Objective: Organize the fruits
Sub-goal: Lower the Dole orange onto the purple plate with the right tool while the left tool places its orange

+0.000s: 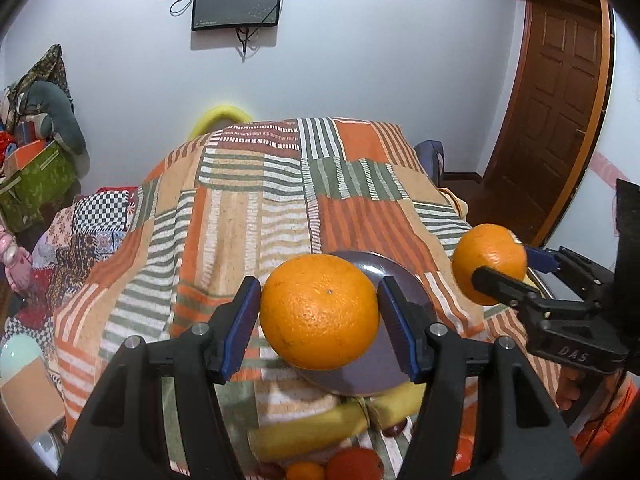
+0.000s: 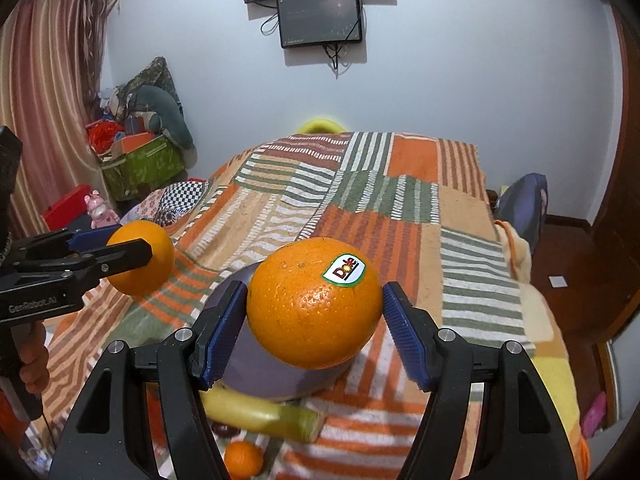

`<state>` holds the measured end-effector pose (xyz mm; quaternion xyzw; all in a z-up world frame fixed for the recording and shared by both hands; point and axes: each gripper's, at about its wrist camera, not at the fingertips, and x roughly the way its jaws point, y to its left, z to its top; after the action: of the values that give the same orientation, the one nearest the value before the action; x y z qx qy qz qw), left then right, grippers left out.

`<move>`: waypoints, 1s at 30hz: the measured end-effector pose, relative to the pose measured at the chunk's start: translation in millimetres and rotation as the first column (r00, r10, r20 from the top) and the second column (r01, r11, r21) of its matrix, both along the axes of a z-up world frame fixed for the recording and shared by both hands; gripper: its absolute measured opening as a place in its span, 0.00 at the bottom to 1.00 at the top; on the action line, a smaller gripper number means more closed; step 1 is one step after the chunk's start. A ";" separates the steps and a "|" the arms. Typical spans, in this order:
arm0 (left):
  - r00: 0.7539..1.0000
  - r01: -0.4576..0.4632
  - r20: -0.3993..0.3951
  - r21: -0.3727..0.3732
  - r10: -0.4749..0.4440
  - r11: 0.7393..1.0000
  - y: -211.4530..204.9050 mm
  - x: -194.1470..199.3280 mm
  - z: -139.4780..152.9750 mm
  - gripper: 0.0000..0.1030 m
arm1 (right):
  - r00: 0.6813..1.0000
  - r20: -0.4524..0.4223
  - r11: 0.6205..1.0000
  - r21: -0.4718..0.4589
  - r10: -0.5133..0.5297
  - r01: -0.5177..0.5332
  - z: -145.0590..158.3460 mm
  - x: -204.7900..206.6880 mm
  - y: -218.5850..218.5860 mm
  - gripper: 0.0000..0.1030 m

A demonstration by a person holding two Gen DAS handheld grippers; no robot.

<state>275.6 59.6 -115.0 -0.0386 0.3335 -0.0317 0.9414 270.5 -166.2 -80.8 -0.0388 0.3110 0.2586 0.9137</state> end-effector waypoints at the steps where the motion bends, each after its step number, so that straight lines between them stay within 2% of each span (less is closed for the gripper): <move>1: 1.000 0.001 -0.003 0.005 -0.001 1.000 0.2 5.3 -1.2 0.58 | 1.000 -0.003 1.000 -0.002 0.001 -0.001 -2.1 4.2 3.1 0.64; 4: 1.000 0.000 -0.019 0.013 0.001 1.000 0.4 20.7 -6.8 0.58 | 1.000 -0.012 1.000 -0.015 0.008 -0.008 -7.7 17.1 13.3 0.64; 10: 0.997 0.006 -0.075 -0.030 -0.008 1.000 7.1 55.7 -23.2 0.58 | 0.998 -0.050 0.997 -0.072 0.026 -0.029 -27.8 41.7 34.6 0.64; 16: 0.994 0.005 -0.110 0.006 -0.004 1.000 3.9 81.5 -43.4 0.58 | 0.995 -0.096 0.990 -0.128 0.041 -0.054 -51.0 59.0 48.8 0.64; 26: 0.978 0.004 -0.210 0.024 0.001 1.000 3.4 114.2 -83.7 0.58 | 0.981 -0.180 0.973 -0.204 0.067 -0.104 -79.7 83.4 61.4 0.64; 30: 0.969 0.015 -0.248 0.003 -0.014 1.000 4.4 121.7 -96.8 0.58 | 0.977 -0.199 0.970 -0.209 0.084 -0.125 -84.6 86.7 63.4 0.64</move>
<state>397.3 63.9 -211.9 -0.0374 0.4487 -0.0328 0.8923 357.3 -102.8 -165.4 -0.1314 0.4202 0.2731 0.8553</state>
